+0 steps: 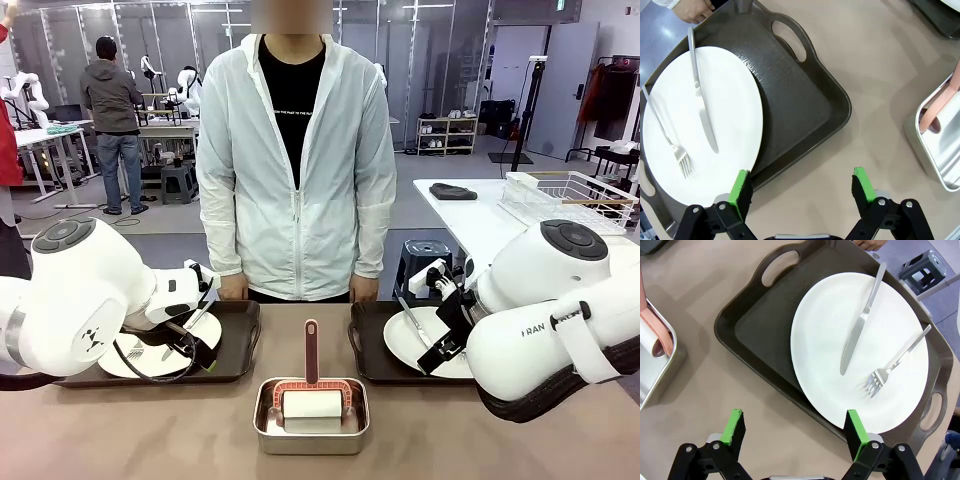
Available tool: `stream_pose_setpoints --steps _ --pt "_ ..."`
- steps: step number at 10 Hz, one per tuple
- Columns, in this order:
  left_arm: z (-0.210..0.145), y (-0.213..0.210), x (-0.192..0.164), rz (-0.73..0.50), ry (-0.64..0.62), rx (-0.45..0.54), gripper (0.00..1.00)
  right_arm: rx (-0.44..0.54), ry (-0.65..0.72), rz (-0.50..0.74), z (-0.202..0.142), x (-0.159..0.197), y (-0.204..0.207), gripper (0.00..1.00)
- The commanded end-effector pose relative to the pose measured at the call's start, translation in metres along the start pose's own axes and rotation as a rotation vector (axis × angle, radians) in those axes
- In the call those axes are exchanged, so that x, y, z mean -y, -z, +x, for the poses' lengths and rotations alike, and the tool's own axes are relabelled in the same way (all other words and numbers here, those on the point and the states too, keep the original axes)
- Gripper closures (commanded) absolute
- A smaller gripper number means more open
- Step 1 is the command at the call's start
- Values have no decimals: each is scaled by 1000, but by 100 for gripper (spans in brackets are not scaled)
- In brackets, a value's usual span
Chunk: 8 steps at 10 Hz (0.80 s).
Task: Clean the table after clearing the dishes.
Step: When the left (or right) Handle tray is removed, use the left hand (or right hand) to clean the left (or right) side of the table with the Lint Roller.
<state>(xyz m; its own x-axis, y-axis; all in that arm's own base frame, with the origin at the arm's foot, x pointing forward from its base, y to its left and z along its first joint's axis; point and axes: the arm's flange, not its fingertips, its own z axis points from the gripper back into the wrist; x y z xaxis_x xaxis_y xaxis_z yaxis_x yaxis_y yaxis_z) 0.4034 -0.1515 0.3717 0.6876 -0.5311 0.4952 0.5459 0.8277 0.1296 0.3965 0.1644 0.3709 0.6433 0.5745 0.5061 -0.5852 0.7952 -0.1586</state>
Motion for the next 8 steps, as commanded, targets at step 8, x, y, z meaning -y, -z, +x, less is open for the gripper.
stream_pose_setpoints --steps 8 --pt "53 -73 -52 -256 -92 -133 0 4 164 174 79 52 -53 0"
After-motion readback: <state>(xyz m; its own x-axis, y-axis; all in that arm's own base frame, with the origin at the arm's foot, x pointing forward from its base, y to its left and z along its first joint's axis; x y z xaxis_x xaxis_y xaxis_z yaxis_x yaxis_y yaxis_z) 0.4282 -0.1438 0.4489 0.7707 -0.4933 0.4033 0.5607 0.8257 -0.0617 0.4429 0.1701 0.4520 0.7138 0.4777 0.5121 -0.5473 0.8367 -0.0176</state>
